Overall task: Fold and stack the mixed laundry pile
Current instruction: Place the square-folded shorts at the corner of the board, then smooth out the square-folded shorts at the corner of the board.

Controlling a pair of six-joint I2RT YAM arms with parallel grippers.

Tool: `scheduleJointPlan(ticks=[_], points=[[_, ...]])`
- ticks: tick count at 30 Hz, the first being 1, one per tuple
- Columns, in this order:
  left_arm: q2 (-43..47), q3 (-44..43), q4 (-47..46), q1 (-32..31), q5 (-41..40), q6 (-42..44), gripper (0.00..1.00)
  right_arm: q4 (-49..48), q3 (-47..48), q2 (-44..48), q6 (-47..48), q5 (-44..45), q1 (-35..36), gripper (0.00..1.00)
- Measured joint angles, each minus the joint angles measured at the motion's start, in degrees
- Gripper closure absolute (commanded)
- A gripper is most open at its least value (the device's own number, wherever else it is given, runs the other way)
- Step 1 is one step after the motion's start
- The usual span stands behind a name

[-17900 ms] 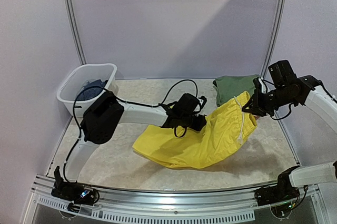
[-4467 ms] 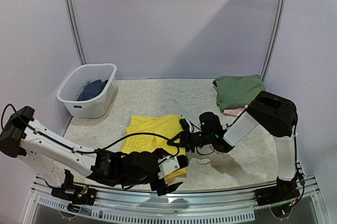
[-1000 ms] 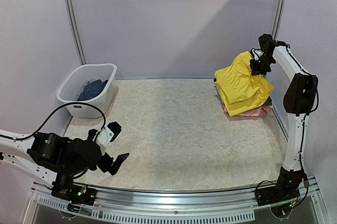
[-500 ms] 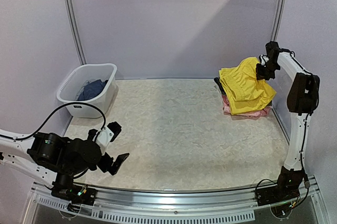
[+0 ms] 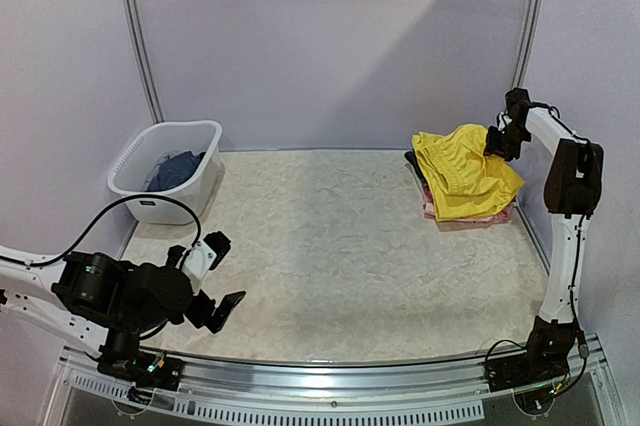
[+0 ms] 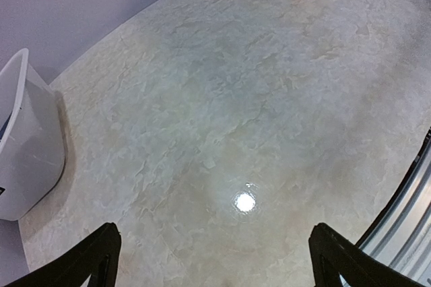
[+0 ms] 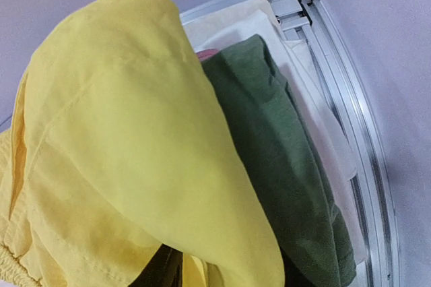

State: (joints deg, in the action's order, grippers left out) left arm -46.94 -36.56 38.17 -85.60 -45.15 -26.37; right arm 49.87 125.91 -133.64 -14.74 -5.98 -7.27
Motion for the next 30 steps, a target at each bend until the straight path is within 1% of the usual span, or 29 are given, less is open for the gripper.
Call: scheduleJointPlan(ticks=[2, 4, 8, 11, 14, 17, 21, 22, 27, 30], points=[[0.00, 0.00, 0.00, 0.00, 0.00, 0.00, 0.00, -0.33, 0.02, 0.00, -1.11, 0.48, -0.37, 0.47], [0.00, 0.00, 0.00, 0.00, 0.00, 0.02, 0.00, -0.46, 0.02, 0.00, -2.10, 1.05, -0.83, 0.39], [0.00, 0.00, 0.02, 0.00, 0.00, 0.00, 0.00, -1.22, 0.07, 0.11, -4.11, 1.46, -1.44, 0.21], [0.00, 0.00, 0.02, 0.00, -0.02, -0.02, 0.01, -1.51, 0.09, 0.76, -4.52, 2.36, -1.49, 0.19], [-0.02, 0.00, 0.02, 0.00, -0.07, -0.02, 0.00, -2.23, -0.11, 2.51, -5.09, 2.38, -1.27, 0.22], [-0.02, 0.00, 0.02, 0.00, -0.15, -0.02, 0.00, -4.70, -2.23, 6.27, -5.18, 2.16, -0.52, 0.30], [-0.09, 0.00, 0.02, 0.00, -0.31, 0.00, 0.00, -8.79, -4.61, 10.16, -4.83, 0.81, 0.94, 0.51], [-0.11, 0.00, 0.02, 0.00, -0.31, 0.00, 0.00, -9.90, -5.01, 10.54, -5.09, 0.28, 1.27, 0.55], [-1.11, 0.00, 0.00, 0.00, -0.37, 0.00, 0.00, -13.55, -5.49, 9.25, -5.70, -2.34, 1.90, 0.67], [-1.53, -0.02, 0.00, 0.00, -0.44, 0.00, 0.00, -13.79, -2.27, 5.53, -5.38, -3.50, 1.86, 0.71]])
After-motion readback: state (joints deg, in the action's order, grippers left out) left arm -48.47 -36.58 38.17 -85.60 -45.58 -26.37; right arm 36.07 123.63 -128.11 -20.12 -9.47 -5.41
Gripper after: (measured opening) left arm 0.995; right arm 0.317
